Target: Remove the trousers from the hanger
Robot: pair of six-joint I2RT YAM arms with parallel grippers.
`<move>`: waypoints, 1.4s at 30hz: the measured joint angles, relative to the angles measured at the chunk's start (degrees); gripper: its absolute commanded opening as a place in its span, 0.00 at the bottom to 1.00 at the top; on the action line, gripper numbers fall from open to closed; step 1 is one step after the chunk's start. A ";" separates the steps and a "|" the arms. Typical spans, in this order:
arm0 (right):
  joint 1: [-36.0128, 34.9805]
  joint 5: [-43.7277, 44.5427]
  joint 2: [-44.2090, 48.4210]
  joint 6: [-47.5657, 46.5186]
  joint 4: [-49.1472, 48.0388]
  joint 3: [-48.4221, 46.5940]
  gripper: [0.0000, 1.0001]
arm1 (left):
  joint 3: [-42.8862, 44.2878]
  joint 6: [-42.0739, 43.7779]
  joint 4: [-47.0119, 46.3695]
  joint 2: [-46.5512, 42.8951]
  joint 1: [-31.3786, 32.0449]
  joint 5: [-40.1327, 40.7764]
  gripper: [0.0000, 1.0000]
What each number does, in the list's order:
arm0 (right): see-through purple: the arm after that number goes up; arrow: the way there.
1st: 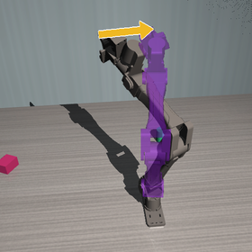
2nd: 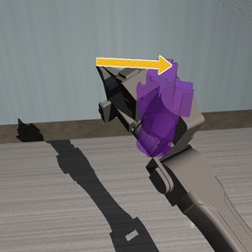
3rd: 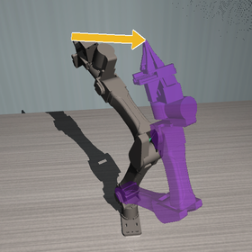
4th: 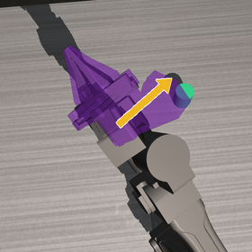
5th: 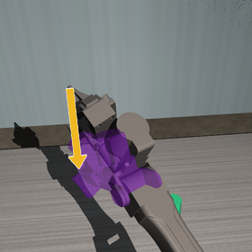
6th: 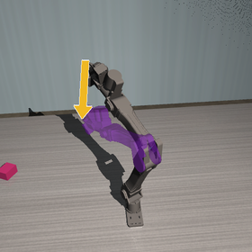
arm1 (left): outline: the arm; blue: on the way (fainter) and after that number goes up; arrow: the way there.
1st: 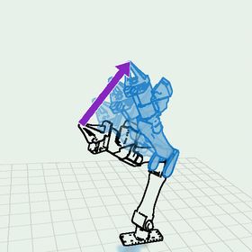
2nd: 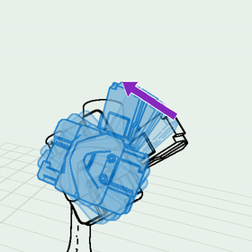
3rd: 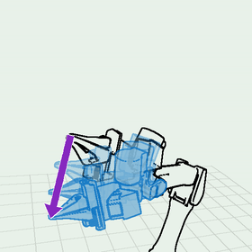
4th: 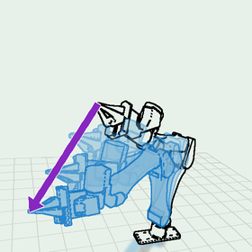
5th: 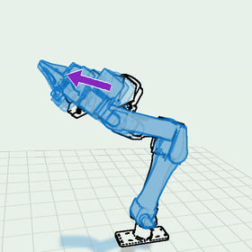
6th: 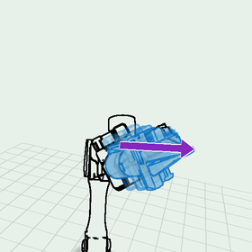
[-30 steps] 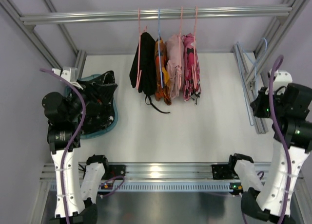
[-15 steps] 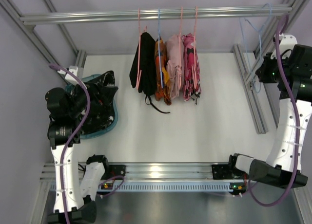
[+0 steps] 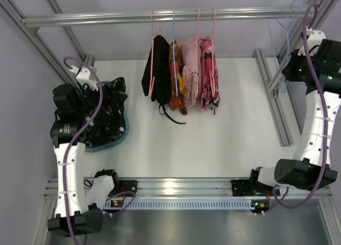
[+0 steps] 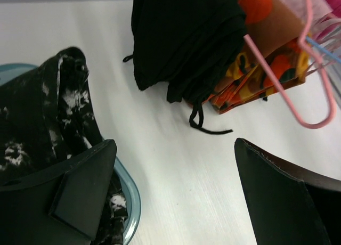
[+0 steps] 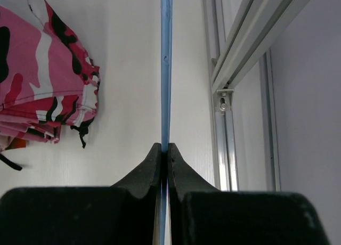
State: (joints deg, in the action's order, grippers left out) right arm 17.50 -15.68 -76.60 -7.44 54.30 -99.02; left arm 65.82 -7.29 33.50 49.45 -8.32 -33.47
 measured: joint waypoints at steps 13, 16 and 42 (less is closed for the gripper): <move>1.18 -0.57 0.68 -0.22 -5.09 8.07 0.35 | 0.74 6.69 8.76 3.21 0.00 2.97 0.98; 1.42 -0.42 1.16 -0.09 -4.52 9.16 0.53 | 0.92 7.30 9.53 3.21 0.00 2.93 0.98; 1.70 -12.76 20.35 -2.91 9.03 7.87 0.99 | 15.76 -6.64 7.17 12.04 0.02 -15.54 0.93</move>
State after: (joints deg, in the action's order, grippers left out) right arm 19.20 -28.45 -56.25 -10.35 63.33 -91.15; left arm 81.58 -13.93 40.66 61.49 -8.29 -49.01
